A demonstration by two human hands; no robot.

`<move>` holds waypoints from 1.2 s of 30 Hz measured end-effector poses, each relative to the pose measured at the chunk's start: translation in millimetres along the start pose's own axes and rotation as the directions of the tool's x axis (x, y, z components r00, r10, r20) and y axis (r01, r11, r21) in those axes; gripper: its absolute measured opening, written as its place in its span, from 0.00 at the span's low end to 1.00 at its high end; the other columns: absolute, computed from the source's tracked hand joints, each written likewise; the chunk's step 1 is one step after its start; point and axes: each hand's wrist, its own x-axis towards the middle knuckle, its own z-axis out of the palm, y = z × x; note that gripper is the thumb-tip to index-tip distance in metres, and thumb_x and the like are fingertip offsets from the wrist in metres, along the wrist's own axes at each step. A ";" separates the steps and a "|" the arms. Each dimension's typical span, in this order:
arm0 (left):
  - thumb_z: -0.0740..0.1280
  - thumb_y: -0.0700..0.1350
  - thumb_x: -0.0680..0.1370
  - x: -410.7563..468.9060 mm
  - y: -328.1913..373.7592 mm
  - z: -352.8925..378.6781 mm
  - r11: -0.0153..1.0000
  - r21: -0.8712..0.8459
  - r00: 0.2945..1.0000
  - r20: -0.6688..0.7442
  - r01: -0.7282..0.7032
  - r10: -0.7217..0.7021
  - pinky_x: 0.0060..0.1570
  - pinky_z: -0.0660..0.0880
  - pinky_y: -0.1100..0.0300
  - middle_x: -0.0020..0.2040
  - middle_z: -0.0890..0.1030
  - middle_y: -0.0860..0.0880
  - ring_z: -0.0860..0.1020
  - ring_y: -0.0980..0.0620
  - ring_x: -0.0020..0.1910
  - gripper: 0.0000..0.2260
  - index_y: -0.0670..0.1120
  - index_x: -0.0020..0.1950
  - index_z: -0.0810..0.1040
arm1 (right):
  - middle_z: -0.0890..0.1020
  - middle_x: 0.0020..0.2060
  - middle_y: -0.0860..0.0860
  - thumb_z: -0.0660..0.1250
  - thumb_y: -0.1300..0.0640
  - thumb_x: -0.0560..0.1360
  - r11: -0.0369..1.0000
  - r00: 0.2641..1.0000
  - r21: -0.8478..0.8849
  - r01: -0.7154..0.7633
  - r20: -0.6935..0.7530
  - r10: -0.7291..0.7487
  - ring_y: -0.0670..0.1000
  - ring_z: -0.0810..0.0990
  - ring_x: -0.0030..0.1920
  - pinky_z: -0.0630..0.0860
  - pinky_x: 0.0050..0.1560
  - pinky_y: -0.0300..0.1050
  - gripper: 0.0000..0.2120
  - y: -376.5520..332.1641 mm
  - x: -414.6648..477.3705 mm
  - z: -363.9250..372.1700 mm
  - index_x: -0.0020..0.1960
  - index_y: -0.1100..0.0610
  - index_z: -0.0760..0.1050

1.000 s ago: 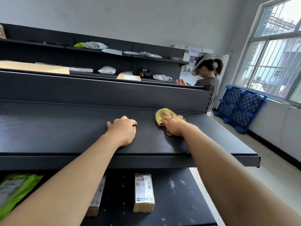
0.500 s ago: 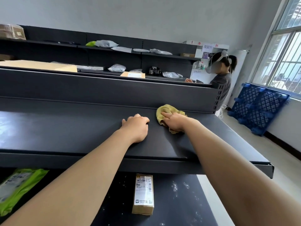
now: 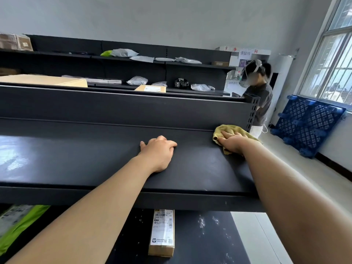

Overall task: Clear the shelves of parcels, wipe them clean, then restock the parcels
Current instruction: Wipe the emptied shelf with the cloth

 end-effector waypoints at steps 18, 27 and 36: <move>0.51 0.43 0.82 -22.9 -7.7 -7.2 1.000 0.003 0.998 -0.049 -0.027 0.027 0.65 0.65 0.47 0.67 0.70 0.47 0.70 0.45 0.65 0.18 0.51 0.68 0.72 | 0.46 0.79 0.53 0.42 0.32 0.77 0.971 0.974 0.094 -0.219 -0.036 0.223 0.62 0.48 0.77 0.48 0.75 0.60 0.30 47.6 -87.9 16.1 0.78 0.38 0.44; 0.52 0.42 0.80 -56.8 -28.0 -18.2 0.991 -0.006 0.990 -0.043 -0.136 0.136 0.62 0.70 0.48 0.63 0.73 0.48 0.73 0.46 0.61 0.17 0.49 0.62 0.77 | 0.41 0.79 0.51 0.41 0.36 0.80 0.967 0.969 0.063 -0.248 0.013 0.248 0.65 0.40 0.77 0.40 0.71 0.72 0.27 0.6 -160.1 19.4 0.77 0.37 0.42; 0.52 0.44 0.81 -84.5 -47.3 -26.3 0.982 -0.056 0.983 -0.055 -0.179 0.176 0.60 0.72 0.50 0.64 0.73 0.47 0.73 0.46 0.60 0.16 0.49 0.64 0.76 | 0.42 0.79 0.50 0.43 0.38 0.80 0.998 0.999 0.041 -0.040 0.014 0.040 0.66 0.39 0.76 0.39 0.66 0.79 0.25 -101.2 -194.9 28.3 0.77 0.35 0.44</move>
